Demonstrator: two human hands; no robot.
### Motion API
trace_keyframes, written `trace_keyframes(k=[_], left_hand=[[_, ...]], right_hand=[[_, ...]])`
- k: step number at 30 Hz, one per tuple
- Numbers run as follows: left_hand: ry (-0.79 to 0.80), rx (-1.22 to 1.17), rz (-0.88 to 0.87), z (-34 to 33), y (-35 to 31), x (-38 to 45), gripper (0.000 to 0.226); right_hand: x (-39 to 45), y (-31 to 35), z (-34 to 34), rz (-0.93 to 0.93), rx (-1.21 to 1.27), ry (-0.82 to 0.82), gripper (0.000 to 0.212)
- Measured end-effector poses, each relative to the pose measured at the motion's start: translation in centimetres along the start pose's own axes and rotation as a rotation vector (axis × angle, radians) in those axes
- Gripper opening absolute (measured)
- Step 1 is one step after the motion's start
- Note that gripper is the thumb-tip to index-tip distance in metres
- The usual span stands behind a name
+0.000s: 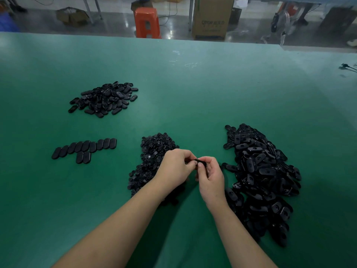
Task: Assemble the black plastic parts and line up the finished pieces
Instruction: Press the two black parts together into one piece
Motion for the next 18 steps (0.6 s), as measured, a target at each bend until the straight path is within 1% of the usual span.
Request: trace_keyframes(k=[2, 3, 6, 10, 12, 14, 15, 16, 18], left_hand=[[0.005, 0.019, -0.026, -0.2, -0.2, -0.1, 0.012], [0.003, 0.049, -0.059, -0.3, -0.4, -0.2, 0.017], [-0.033, 0.240, -0.217, -0.6, -1.4, -0.6, 0.033], [-0.084, 0.572, -0.376, -1.2, -1.7, -1.2, 0.026], [-0.153, 0.671, -0.447, -0.8, -1.9, -1.8, 0.023], [-0.247, 0.637, -0.540, 0.3, -2.1, -2.6, 0.016], [-0.299, 0.588, -0.557, 1.1, -1.8, -2.8, 0.014], [-0.353, 0.533, -0.537, 2.1, -1.3, -2.8, 0.014], [-0.432, 0.409, -0.382, 4.6, 0.9, -2.1, 0.019]], right_hand=[[0.0, 0.0, 0.0, 0.002, 0.002, -0.003, 0.029], [0.0, 0.1, -0.1, 0.000, 0.014, -0.013, 0.027], [0.0, 0.0, -0.2, -0.017, 0.071, -0.044, 0.016], [0.0, -0.2, -0.1, -0.016, 0.139, -0.069, 0.018], [0.0, 0.0, -0.2, -0.015, 0.136, -0.053, 0.020], [-0.1, 0.2, -0.3, -0.009, 0.128, -0.041, 0.020], [-0.1, 0.4, -0.3, -0.004, 0.126, -0.037, 0.020], [-0.1, 0.5, -0.2, 0.000, 0.120, -0.031, 0.020], [-0.2, 0.7, -0.2, -0.001, 0.080, -0.009, 0.021]])
Point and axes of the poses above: each hand's wrist, its own x-axis towards the middle knuckle, its own z-axis out of the back of the hand, y = z × x, the point moved 6 cm from there along x, towards the middle knuckle, and after that the axes turned 11 degrees about z, right-handed, at the moved point
